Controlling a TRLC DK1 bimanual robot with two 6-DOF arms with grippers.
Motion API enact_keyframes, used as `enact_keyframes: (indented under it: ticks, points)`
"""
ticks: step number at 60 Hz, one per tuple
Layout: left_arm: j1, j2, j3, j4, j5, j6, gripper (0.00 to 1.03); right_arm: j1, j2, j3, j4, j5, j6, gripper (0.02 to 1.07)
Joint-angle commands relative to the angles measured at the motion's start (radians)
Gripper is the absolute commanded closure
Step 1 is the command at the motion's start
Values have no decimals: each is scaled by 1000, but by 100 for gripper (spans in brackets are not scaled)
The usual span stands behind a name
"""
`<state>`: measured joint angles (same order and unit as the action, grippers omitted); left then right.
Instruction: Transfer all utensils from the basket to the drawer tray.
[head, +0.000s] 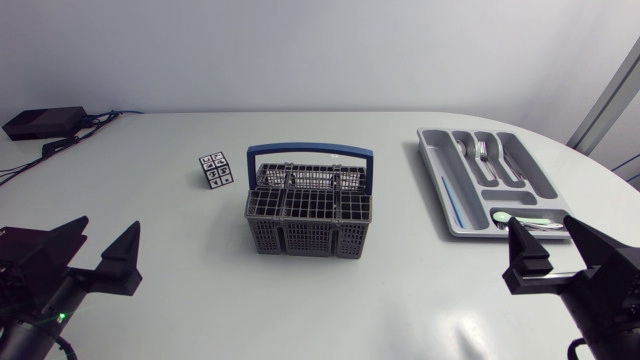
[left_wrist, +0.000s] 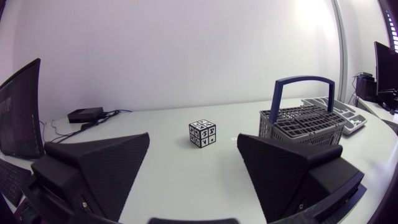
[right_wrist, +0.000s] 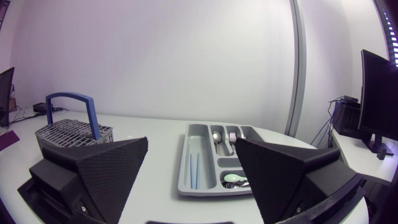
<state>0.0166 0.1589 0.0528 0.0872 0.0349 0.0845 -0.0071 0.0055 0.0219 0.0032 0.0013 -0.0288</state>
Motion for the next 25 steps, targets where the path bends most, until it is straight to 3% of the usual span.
enact_keyframes:
  ticks: [1,25]
  points:
    - [-9,-47,-27,-19,-15,-39,5,7,-6,-22,-3,-1,29,6]
    - [-17,-159,-53,-87,-35,-84,5,7,-6,-22,-3,-1,29,6]
